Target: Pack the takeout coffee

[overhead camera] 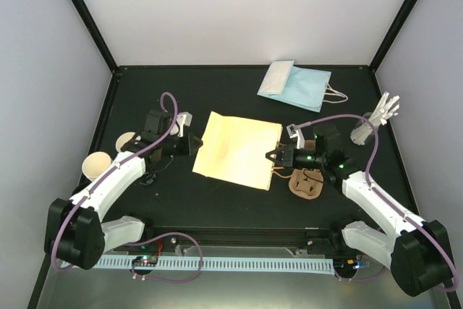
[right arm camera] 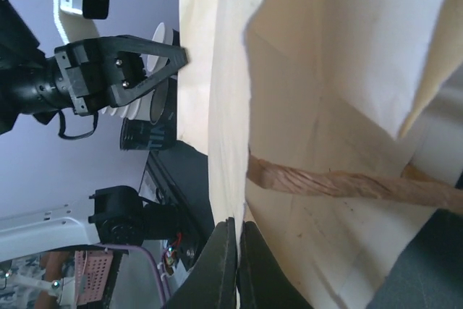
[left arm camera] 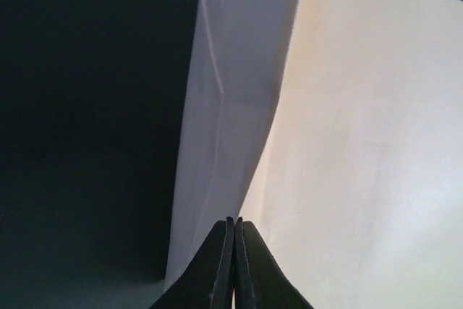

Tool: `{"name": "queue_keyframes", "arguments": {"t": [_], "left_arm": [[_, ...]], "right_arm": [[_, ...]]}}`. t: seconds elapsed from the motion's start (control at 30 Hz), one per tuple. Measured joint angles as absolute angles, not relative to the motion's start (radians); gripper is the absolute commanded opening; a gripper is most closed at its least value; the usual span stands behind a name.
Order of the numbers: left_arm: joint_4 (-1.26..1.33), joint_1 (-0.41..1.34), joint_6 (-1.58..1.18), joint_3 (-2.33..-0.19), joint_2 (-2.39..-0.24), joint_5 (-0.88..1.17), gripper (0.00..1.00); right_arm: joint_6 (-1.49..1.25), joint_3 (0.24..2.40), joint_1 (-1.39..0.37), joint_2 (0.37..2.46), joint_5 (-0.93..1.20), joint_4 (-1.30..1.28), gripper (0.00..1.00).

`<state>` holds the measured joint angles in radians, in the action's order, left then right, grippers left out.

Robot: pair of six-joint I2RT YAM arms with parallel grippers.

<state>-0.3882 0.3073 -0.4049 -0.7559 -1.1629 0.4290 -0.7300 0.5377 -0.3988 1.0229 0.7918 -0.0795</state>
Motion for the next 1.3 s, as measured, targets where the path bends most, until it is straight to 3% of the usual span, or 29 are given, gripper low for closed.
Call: {"name": "queue_keyframes", "arguments": {"t": [0.47, 1.3], "left_arm": [[-0.26, 0.188, -0.451, -0.644, -1.159, 0.75, 0.02], [-0.05, 0.108, -0.629, -0.532, -1.24, 0.968, 0.01]], "right_arm": [[-0.609, 0.609, -0.316, 0.959, 0.888, -0.324, 0.01], [-0.513, 0.669, -0.313, 0.93, 0.894, -0.431, 0.01]]}}
